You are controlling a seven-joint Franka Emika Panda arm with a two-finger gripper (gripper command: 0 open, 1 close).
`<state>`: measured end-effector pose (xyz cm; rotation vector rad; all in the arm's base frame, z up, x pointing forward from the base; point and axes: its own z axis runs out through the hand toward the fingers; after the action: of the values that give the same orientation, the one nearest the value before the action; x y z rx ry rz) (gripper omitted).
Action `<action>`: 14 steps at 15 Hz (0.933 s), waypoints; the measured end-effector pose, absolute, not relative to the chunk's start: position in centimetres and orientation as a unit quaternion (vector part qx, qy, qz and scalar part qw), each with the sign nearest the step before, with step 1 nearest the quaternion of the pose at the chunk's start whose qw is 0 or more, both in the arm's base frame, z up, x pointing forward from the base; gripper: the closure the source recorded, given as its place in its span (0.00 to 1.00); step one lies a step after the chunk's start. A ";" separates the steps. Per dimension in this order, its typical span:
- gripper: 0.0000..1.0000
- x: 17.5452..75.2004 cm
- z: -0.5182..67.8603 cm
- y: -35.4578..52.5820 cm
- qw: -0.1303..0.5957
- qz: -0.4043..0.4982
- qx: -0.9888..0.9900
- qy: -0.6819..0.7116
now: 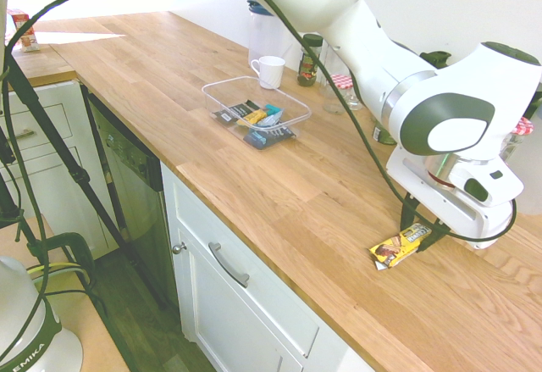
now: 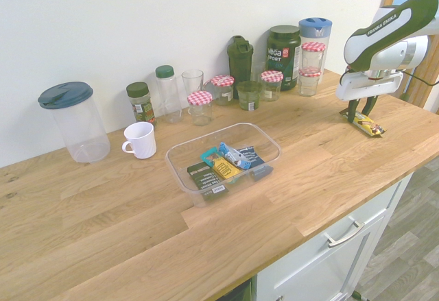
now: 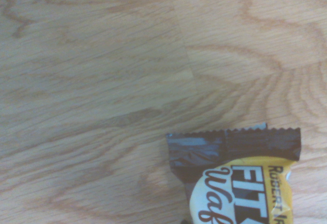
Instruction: Put the protein bar into the container
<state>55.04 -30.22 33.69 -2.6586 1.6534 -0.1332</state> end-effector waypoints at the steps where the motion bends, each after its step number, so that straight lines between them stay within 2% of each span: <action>1: 1.00 55.1 33.7 -30.2 0.004 -0.043 -0.848 0.528; 8: 1.00 55.1 34.1 -29.6 0.002 -0.051 -0.852 0.521; 14: 1.00 53.9 44.2 -22.4 0.003 -0.104 -0.869 0.483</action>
<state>53.88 -22.36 44.21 -2.7252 1.5147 -0.3263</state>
